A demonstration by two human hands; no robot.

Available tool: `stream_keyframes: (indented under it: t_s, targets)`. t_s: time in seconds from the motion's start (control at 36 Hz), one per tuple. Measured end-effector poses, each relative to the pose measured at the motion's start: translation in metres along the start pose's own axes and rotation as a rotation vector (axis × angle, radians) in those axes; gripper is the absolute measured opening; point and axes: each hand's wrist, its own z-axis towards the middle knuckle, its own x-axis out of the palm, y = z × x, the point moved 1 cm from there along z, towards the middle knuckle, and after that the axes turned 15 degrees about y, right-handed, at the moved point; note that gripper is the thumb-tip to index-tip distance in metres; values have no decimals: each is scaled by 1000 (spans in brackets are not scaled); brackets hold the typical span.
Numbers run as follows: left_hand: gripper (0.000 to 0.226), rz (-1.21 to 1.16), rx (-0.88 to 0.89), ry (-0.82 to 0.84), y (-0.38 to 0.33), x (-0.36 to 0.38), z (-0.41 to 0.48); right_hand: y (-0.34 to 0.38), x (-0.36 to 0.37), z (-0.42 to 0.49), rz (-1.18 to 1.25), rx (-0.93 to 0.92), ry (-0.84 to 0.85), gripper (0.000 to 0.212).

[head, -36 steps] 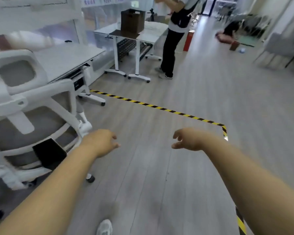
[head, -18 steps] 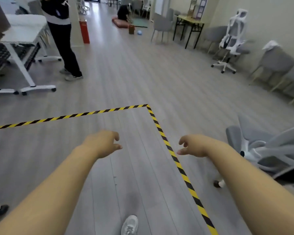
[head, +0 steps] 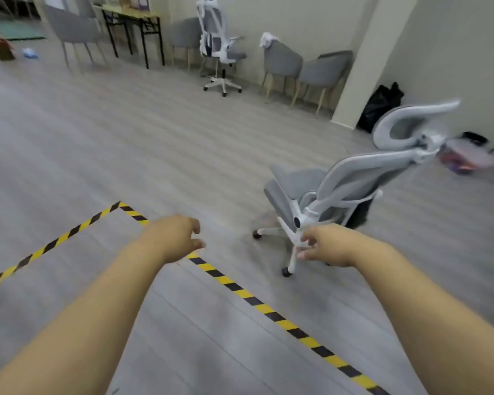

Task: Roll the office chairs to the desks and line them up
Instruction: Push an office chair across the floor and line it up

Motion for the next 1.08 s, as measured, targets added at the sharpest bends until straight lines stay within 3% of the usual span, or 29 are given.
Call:
stream_keyframes:
  t_s: [0.22,0.64,0.92,1.08]
  targets:
    - [44,122,189,14,-131,-21,75,-142,-3,-10,168,168,6,54]
    - [34,126,326,-21,-373,-45,176,-397,-57,-11,218,311,19,58]
    - [40,187,402,-173,-463,-84,239,-491,-112,34,260,291,-24,56]
    - [40,105,563,-386,-499,-98,294,-531,-151,70,225,276,-78,55]
